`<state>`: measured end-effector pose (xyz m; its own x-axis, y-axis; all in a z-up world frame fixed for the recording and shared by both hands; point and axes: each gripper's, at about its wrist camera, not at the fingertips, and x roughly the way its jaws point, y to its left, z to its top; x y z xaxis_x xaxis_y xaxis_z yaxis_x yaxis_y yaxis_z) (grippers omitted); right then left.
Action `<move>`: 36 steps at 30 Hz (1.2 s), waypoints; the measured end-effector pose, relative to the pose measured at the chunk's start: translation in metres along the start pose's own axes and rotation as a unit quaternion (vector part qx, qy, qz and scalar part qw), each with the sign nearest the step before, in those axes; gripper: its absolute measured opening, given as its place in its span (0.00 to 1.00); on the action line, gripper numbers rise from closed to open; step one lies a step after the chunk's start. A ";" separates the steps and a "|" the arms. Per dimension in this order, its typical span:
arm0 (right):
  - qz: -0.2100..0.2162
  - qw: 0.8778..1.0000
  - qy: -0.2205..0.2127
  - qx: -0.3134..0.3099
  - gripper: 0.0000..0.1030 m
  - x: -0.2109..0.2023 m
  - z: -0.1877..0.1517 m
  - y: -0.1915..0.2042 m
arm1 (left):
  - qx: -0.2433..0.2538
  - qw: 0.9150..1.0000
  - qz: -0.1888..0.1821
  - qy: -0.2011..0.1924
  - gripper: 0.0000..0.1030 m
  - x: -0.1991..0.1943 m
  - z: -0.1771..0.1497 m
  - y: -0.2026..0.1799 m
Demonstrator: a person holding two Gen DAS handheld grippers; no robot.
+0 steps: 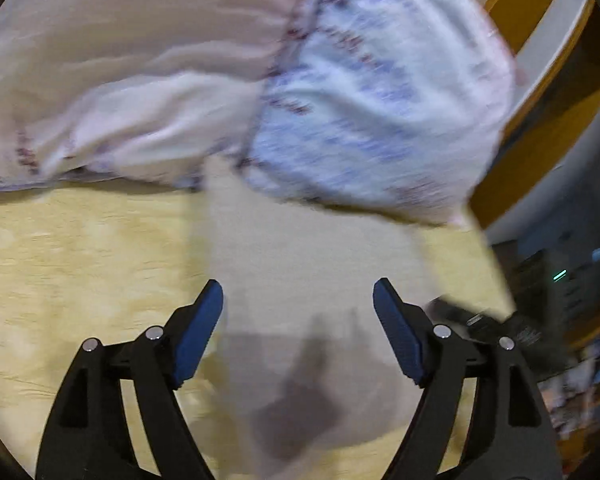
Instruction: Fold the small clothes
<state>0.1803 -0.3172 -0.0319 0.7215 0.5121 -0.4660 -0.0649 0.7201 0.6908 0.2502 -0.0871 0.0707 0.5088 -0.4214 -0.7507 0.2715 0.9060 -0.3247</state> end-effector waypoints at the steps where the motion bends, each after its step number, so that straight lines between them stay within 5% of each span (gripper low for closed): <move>1: -0.004 1.000 0.000 0.004 0.74 0.002 0.001 -0.001 | -0.002 1.000 0.014 0.014 0.75 0.007 -0.002 0.006; 4: 0.001 1.000 0.000 0.004 0.60 0.006 0.003 -0.002 | -0.017 0.999 0.018 0.042 0.76 0.020 -0.012 0.024; 6: 0.014 1.000 0.003 0.001 0.38 0.007 0.001 0.000 | -0.025 0.999 0.013 0.040 0.77 0.026 -0.013 0.028; 13: 0.024 0.999 0.015 0.016 0.38 0.019 0.006 -0.003 | -0.027 0.999 0.004 0.043 0.82 0.033 -0.021 0.027; 14: 0.030 0.999 0.014 0.019 0.34 0.021 0.006 -0.004 | -0.030 0.999 0.000 0.044 0.82 0.034 -0.022 0.027; 15: 0.033 0.999 0.008 0.016 0.19 0.020 0.007 -0.003 | -0.033 0.998 -0.004 0.046 0.83 0.034 -0.022 0.026; 26: -0.026 0.995 -0.075 -0.062 0.16 -0.036 0.012 0.018 | -0.030 0.997 -0.050 0.050 0.84 0.035 -0.026 0.005; 36: -0.084 0.992 -0.075 -0.057 0.16 -0.041 0.006 -0.006 | -0.016 0.996 -0.060 0.070 0.84 0.041 -0.042 -0.011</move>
<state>0.1547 -0.3451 -0.0133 0.8224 0.3121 -0.4756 -0.0074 0.8418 0.5397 0.2340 -0.1130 0.0198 0.3546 -0.5185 -0.7780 0.2961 0.8516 -0.4326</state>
